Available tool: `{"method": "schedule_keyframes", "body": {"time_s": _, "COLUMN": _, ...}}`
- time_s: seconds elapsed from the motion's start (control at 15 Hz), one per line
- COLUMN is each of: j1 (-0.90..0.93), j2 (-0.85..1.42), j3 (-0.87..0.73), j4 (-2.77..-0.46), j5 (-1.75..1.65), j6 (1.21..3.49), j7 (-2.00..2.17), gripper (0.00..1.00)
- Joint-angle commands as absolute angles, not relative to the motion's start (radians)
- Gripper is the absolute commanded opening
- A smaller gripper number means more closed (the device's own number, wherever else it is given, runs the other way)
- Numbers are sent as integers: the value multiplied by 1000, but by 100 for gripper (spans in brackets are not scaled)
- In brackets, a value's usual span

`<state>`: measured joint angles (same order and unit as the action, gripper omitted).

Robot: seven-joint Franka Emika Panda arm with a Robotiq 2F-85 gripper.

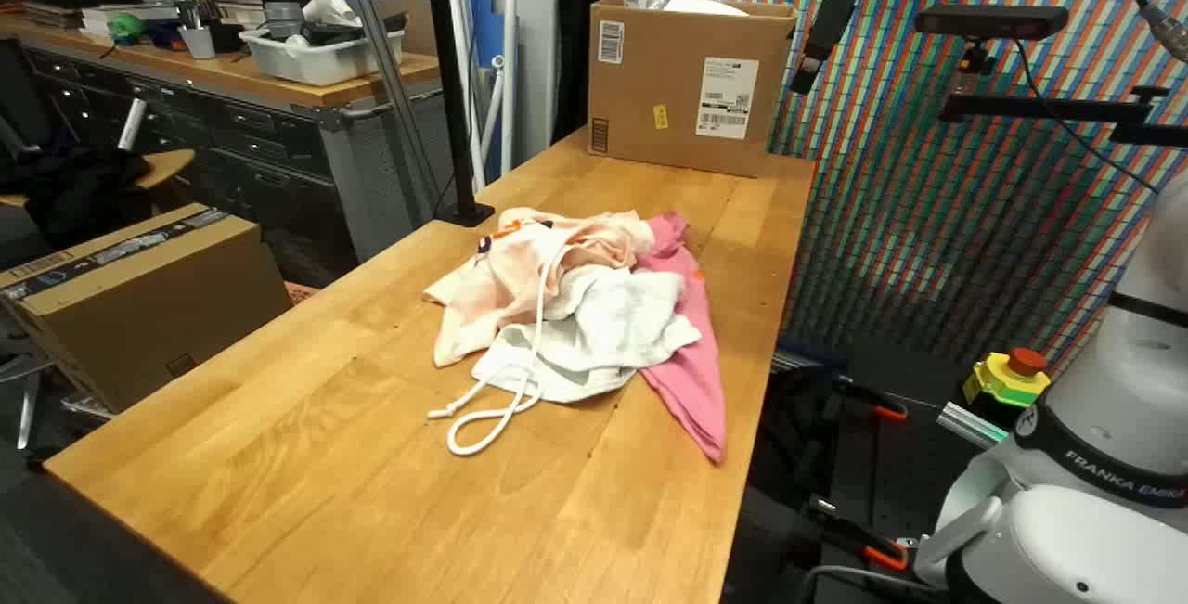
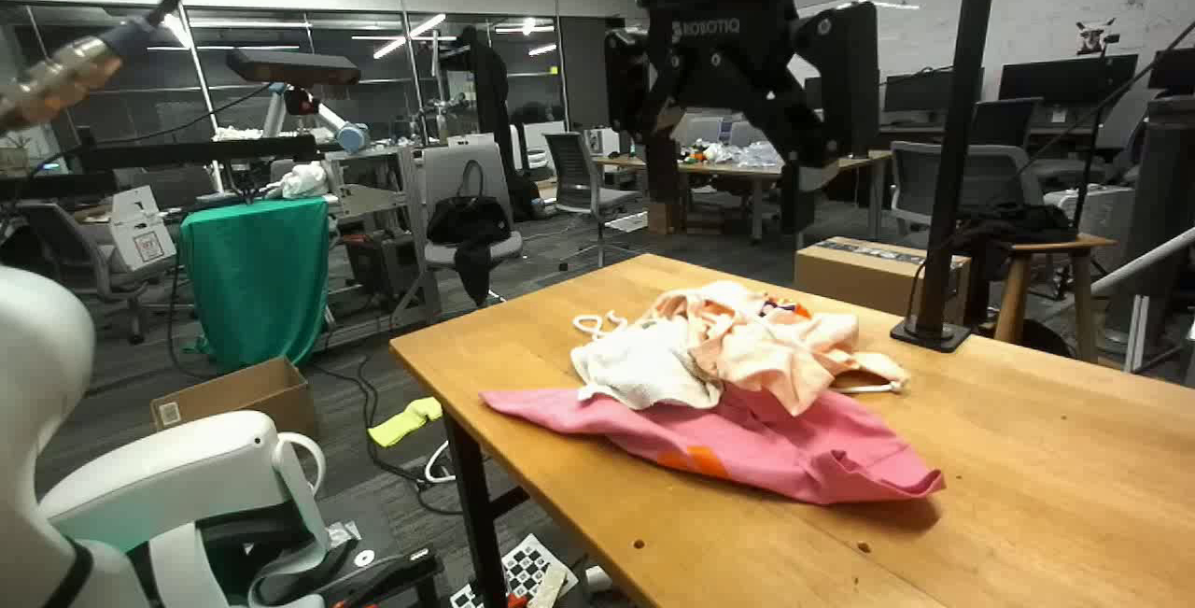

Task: Move the peach shirt to the right, move the white towel and pink shirt to the left, move the radish backwards, move the long white rope to the right

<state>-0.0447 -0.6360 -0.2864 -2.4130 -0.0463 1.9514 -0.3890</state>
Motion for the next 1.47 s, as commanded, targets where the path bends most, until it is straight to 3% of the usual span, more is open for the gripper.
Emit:
{"method": "schedule_keyframes", "body": {"time_s": 0.0, "j1": -58, "j2": -634, "j3": -275, "j4": -2407, "j5": -38, "j6": 1950, "j7": -396, "gripper": 100}}
{"method": "schedule_keyframes", "body": {"time_s": 0.33, "j1": -59, "j2": -631, "j3": -266, "j4": -2413, "j5": -46, "j6": 1947, "j7": -393, "gripper": 100}}
{"method": "schedule_keyframes", "body": {"time_s": 0.93, "j1": 42, "j2": -331, "j3": -47, "j4": -2317, "j5": 17, "j6": 2154, "j7": -152, "gripper": 100}}
{"method": "schedule_keyframes", "body": {"time_s": 1.4, "j1": 58, "j2": -109, "j3": 34, "j4": -2156, "j5": -28, "j6": 2236, "j7": -111, "gripper": 100}}
